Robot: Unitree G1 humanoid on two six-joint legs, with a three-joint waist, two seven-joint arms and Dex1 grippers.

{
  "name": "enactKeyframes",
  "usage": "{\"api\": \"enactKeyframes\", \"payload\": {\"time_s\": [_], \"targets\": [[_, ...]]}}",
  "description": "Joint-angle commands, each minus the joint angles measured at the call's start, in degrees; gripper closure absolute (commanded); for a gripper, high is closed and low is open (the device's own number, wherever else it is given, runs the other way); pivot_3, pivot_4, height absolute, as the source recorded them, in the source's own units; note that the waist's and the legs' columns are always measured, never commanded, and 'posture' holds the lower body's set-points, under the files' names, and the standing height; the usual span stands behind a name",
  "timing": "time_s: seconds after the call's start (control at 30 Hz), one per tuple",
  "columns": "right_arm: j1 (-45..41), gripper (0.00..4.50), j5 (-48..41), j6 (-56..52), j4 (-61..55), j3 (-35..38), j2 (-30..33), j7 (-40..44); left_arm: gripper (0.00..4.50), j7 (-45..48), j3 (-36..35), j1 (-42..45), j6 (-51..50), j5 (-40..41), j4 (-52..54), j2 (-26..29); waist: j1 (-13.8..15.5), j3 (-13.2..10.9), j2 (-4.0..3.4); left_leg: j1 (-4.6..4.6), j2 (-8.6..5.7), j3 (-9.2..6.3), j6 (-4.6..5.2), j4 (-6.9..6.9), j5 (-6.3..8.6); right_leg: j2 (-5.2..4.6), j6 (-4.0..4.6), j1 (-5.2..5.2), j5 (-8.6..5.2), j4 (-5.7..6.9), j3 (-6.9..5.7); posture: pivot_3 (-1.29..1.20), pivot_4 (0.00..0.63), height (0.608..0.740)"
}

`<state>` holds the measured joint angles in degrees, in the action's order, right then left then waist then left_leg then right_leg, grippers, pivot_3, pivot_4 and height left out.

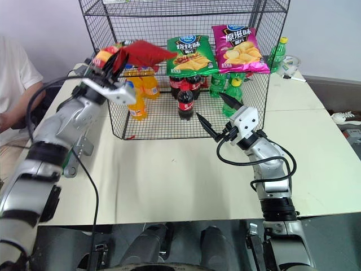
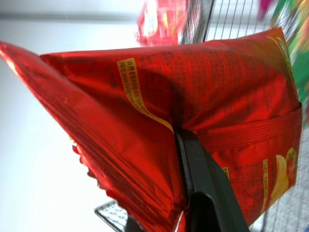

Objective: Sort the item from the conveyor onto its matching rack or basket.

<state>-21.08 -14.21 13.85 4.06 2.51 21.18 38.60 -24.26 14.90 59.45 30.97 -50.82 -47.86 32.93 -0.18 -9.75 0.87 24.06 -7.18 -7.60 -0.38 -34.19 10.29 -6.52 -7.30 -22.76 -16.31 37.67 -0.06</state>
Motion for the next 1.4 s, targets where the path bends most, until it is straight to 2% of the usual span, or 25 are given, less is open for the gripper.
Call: {"api": "enactKeyframes", "payload": {"time_s": [0.03,0.17,0.27,0.47,0.63,0.73,0.83,0.87,0.9,1.1,1.3,1.4], "targets": [[-0.45,0.0,-0.28,-0.11,-3.15,0.36,0.41,-0.38,4.42,-3.77,3.44,4.39,-1.46,-1.57,-7.92,-1.61,-0.52,0.0,0.01,0.0,-0.02,0.0,0.0,0.01,0.0,-0.02,-0.04,0.01,-0.02,0.0,0.0,0.0,0.15,0.74],[-0.65,0.0,-0.41,-0.95,-3.88,0.75,0.8,-0.74,4.42,-1.8,6.13,7.42,-2.36,-0.07,-16.39,-5.24,-0.71,-0.01,0.01,0.04,-0.05,0.0,0.01,0.0,0.0,-0.02,-0.04,-0.03,-0.03,0.03,0.0,0.0,0.15,0.74],[-0.48,0.0,-0.49,-1.69,-4.86,0.75,0.88,-0.99,4.42,0.62,5.34,9.13,-6.73,2.73,-21.12,-7.5,-0.7,-0.02,0.04,0.07,-0.04,0.0,0.01,-0.02,0.0,-0.03,-0.05,-0.09,-0.03,0.11,0.01,0.0,0.15,0.74],[-0.17,0.0,-0.5,-2.8,-5.7,0.75,1.11,-0.92,4.42,-0.48,5.93,12.72,-10.61,4.79,-23.85,-8.72,-0.67,-0.03,0.07,0.13,-0.05,-0.01,0.01,-0.09,0.0,-0.03,-0.08,-0.11,-0.05,0.15,0.0,0.0,0.15,0.74],[-0.31,0.0,0.17,-2.86,-5.58,0.21,0.86,-1.01,4.42,2.4,5.43,13.64,-12.77,7.46,-25.85,-10.06,-0.65,-0.03,0.07,0.15,-0.08,-0.01,0.01,-0.12,0.0,-0.05,-0.08,-0.12,-0.05,0.17,0.0,0.0,0.15,0.74],[-0.32,0.0,0.35,-2.97,-5.69,0.14,0.75,-1.11,3.72,3.7,5.0,13.75,-11.29,9.52,-25.64,-10.23,-0.64,-0.03,0.07,0.16,-0.08,-0.01,0.0,-0.14,0.0,-0.05,-0.08,-0.13,-0.05,0.21,0.0,0.0,0.15,0.74],[-0.1,0.0,0.08,-3.31,-5.93,0.21,0.65,-1.14,2.47,3.89,5.9,13.57,-9.63,9.95,-24.78,-10.04,-0.49,-0.03,0.09,0.16,-0.08,-0.02,0.0,-0.19,0.0,-0.06,-0.08,-0.11,-0.05,0.22,0.0,0.0,0.15,0.74],[-0.07,0.0,0.02,-3.38,-6.02,0.19,0.68,-1.09,1.85,3.18,6.55,13.24,-8.35,9.63,-23.93,-9.69,-0.47,-0.02,0.09,0.16,-0.09,-0.02,0.0,-0.2,0.0,-0.07,-0.09,-0.09,-0.05,0.22,0.0,0.0,0.15,0.74],[-0.04,0.0,-0.08,-3.46,-6.14,0.18,0.66,-1.06,1.65,2.81,6.68,12.8,-6.86,9.86,-22.95,-9.26,-0.45,-0.02,0.09,0.16,-0.09,-0.02,0.0,-0.21,0.0,-0.07,-0.08,-0.09,-0.05,0.22,0.0,0.0,0.15,0.74],[0.35,0.0,-0.35,-3.82,-6.68,0.22,0.72,-0.84,1.65,6.97,5.03,6.7,-2.08,13.25,-12.79,-5.53,-0.64,-0.02,0.08,0.18,-0.09,-0.03,0.0,-0.21,0.0,-0.08,-0.08,-0.13,-0.05,0.24,0.01,0.0,0.15,0.74],[0.03,0.0,-0.42,-3.5,-5.48,0.2,0.91,-0.06,1.65,16.29,-0.44,-10.63,-5.09,18.52,16.14,1.29,-1.15,-0.01,0.04,0.24,-0.05,0.08,0.0,-0.08,-0.01,-0.06,-0.07,-0.41,-0.05,0.31,0.19,0.0,0.15,0.74],[0.1,0.0,-0.4,-3.3,-5.31,0.25,1.19,0.48,1.65,24.05,-5.71,-18.81,-8.09,28.11,29.43,2.31,-0.84,-0.01,0.04,0.33,-0.04,0.07,-0.03,-0.11,-0.03,-0.05,-0.05,-0.49,-0.04,0.33,0.22,0.0,0.15,0.74]]}}
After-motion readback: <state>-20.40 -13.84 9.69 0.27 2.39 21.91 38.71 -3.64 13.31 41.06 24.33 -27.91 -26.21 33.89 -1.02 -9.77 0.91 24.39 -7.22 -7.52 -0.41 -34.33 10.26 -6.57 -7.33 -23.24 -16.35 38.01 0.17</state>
